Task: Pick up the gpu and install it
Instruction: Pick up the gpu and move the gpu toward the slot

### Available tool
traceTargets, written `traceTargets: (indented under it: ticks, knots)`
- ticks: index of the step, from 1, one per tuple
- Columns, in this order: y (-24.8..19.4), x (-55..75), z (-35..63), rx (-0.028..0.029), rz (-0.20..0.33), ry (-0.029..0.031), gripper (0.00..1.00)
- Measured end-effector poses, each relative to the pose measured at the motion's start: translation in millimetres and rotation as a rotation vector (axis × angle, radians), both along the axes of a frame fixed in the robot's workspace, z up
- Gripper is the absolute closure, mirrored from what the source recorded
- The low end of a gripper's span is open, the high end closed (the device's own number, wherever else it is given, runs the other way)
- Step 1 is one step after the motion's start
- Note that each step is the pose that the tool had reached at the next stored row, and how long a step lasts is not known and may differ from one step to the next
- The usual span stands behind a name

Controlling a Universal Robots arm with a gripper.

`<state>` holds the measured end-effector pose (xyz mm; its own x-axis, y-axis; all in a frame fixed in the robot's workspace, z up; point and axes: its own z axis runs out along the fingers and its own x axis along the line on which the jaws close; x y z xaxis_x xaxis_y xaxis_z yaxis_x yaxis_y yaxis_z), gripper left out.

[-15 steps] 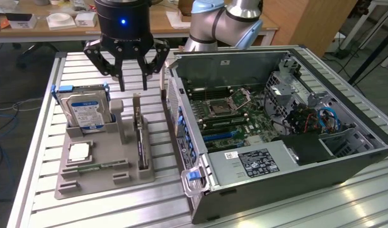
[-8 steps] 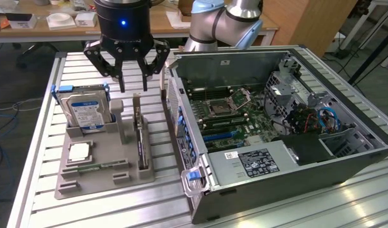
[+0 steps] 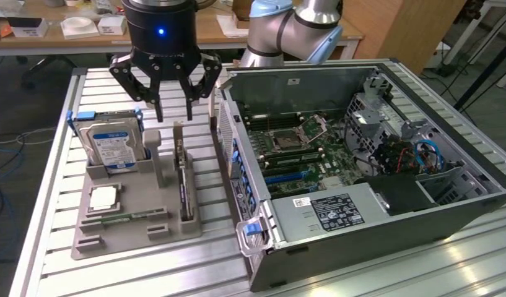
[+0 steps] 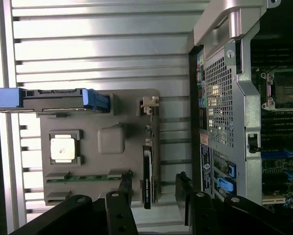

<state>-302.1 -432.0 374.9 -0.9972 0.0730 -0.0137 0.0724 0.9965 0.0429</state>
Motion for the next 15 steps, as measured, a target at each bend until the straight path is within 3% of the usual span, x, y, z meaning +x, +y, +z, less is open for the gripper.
traceTargets:
  ticks: [7,15]
  knots:
    - [-2.7,-0.1,-1.7,-0.0001,0.0,-0.0001,0.51]
    - [-5.3,0.0,-14.1,-0.0001,0.0,-0.0001,0.51]
